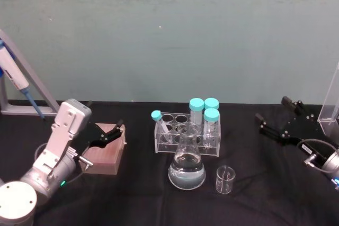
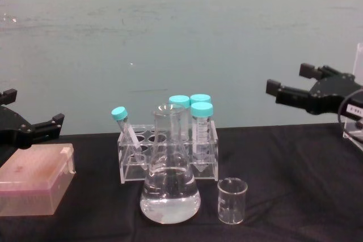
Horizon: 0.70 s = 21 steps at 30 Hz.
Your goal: Place the experimental apparatus aside using one hand.
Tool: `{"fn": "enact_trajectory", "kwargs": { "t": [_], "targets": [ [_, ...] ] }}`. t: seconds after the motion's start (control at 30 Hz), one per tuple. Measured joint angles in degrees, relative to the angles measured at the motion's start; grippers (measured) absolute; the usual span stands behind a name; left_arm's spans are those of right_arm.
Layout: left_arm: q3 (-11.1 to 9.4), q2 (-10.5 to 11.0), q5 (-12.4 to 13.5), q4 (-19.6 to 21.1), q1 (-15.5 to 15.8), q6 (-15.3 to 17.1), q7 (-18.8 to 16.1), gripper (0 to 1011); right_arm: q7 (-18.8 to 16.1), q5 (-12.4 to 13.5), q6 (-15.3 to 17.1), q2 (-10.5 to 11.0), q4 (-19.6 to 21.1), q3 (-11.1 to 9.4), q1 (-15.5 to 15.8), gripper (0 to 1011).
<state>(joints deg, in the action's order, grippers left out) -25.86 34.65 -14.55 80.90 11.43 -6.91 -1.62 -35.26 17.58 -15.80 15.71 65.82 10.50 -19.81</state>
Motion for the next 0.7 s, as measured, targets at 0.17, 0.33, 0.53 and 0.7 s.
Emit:
{"fn": "enact_trajectory", "kwargs": {
  "t": [0.17,0.33,0.53,0.7],
  "targets": [
    [0.00,0.00,0.00,0.00,0.00,0.00,0.00,1000,-0.88,0.21,0.94,0.66,-1.26,1.58,-0.72,1003],
    [0.00,0.00,0.00,0.00,0.00,0.00,0.00,1000,-1.56,0.26,1.22,1.16,-2.00,3.01,-1.14,1003],
    [0.00,0.00,0.00,0.00,0.00,0.00,0.00,1000,-2.97,0.35,1.30,1.92,-2.65,5.02,-1.47,1003],
    [0.00,0.00,0.00,0.00,0.00,0.00,0.00,1000,-4.63,0.33,1.31,2.71,-2.92,7.03,-1.69,1003]
  ]
}}
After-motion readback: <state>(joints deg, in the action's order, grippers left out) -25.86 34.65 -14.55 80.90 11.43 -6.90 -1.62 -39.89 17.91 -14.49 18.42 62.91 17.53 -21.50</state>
